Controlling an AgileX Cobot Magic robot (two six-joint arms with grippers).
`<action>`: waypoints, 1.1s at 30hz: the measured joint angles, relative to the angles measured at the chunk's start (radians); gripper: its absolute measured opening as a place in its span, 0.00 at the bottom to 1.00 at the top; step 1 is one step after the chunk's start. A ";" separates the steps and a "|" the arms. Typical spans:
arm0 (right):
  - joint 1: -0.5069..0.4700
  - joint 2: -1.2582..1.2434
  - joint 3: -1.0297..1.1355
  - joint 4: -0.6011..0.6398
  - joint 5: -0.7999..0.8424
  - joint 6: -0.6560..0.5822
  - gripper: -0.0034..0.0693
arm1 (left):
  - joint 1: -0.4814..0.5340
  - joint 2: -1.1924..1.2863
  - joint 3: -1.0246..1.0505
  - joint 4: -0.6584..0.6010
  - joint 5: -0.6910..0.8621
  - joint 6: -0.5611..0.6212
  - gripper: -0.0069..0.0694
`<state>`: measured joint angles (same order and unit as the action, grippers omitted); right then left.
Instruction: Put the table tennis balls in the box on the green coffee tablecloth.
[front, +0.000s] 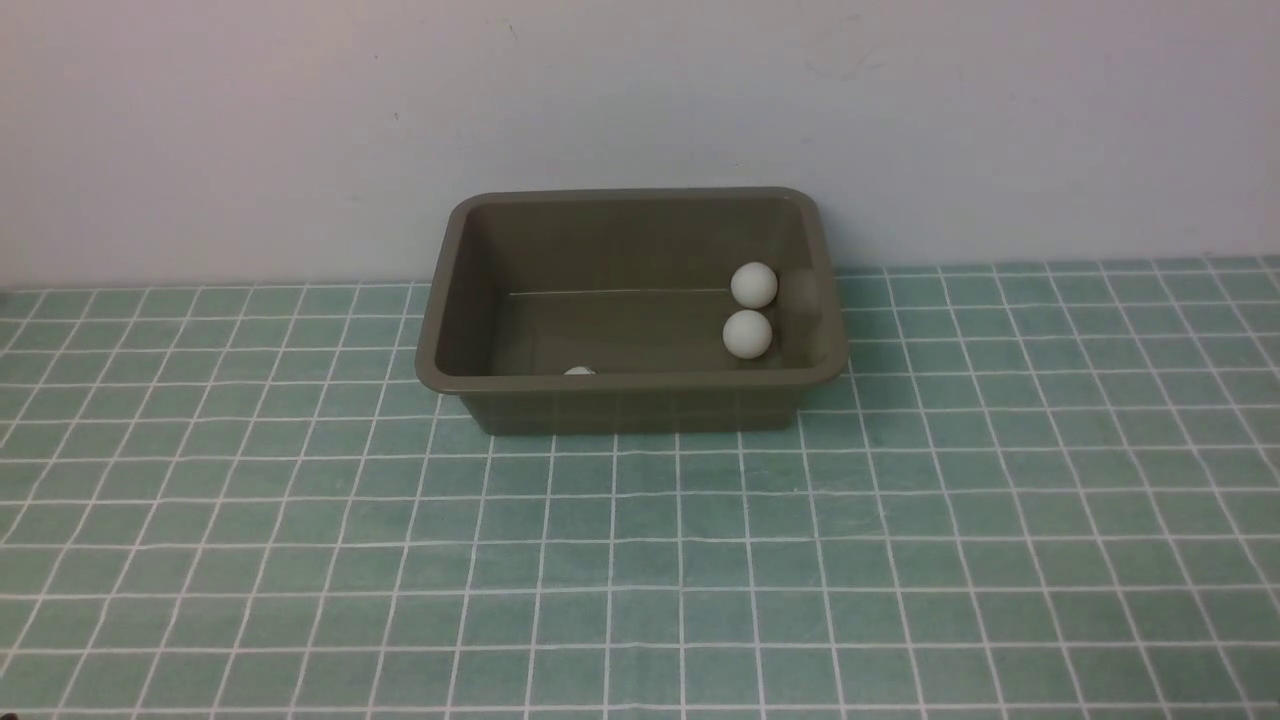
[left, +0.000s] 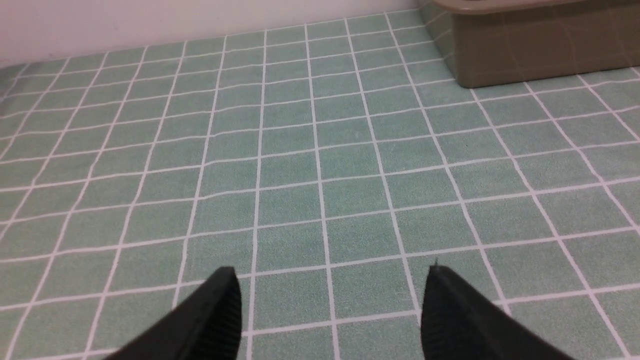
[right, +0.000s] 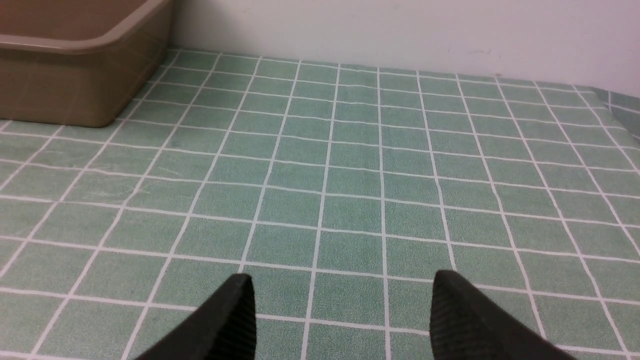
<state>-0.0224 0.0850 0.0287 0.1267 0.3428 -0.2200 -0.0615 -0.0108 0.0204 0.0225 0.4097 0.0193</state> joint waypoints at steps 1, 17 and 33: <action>0.000 0.000 0.000 0.000 0.000 0.001 0.64 | 0.000 0.000 0.000 0.001 0.000 0.010 0.67; 0.000 0.000 0.000 0.000 0.000 0.001 0.64 | 0.000 0.000 0.000 0.003 0.000 0.017 0.67; 0.000 -0.095 -0.003 0.000 0.020 0.014 0.64 | 0.000 0.000 0.000 0.003 0.000 0.017 0.67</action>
<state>-0.0224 -0.0096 0.0262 0.1267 0.3627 -0.2055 -0.0615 -0.0108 0.0204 0.0260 0.4097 0.0362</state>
